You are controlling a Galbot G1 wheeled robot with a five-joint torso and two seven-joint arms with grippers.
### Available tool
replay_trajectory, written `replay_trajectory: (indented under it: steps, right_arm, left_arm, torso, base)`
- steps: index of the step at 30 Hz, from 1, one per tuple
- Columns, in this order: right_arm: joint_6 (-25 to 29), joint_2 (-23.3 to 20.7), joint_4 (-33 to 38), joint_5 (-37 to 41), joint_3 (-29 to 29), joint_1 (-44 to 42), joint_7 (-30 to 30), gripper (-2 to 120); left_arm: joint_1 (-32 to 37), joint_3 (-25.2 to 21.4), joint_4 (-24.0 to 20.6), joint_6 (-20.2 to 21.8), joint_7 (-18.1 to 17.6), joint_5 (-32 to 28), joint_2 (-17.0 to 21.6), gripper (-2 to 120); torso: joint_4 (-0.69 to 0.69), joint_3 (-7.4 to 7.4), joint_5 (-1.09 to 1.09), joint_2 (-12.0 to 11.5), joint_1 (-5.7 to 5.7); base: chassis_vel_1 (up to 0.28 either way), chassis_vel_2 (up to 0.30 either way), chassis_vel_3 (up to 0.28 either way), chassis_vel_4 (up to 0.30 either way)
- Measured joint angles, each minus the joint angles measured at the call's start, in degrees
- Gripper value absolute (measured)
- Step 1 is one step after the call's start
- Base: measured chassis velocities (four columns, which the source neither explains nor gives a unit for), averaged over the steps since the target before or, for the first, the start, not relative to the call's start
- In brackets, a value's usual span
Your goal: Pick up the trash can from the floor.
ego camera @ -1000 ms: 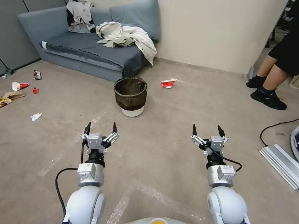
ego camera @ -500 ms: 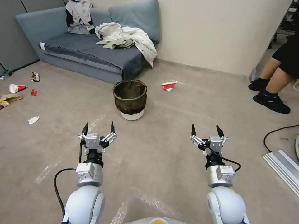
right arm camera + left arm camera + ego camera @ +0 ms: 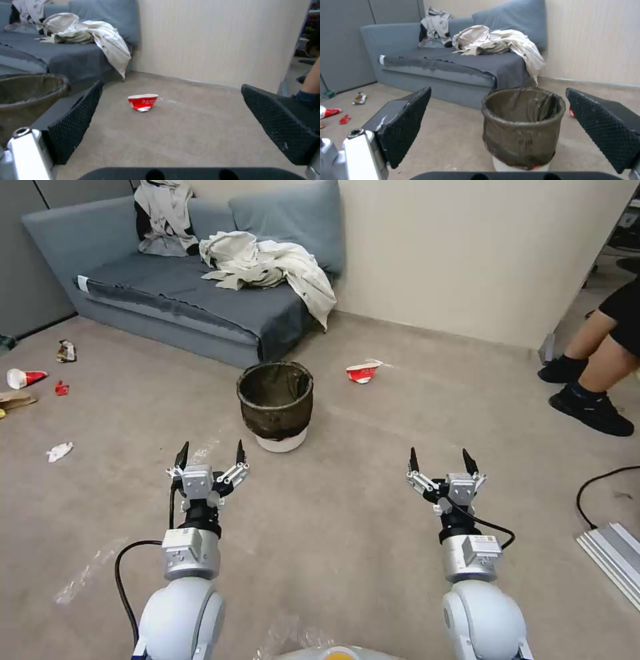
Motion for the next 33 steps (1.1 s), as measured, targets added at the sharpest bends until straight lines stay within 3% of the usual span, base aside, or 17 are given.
replay_trajectory:
  steps: [33]
  right_arm:
    - [0.85, 0.01, -0.45, 0.07, 0.09, -0.44, 0.0, 100]
  left_arm:
    - [0.18, -0.43, -1.51, 0.89, -0.38, -0.84, -0.06, 100]
  torso:
    - [0.0, 0.0, -0.01, 0.0, 0.0]
  base:
    - [-0.176, 0.173, 0.175, -0.176]
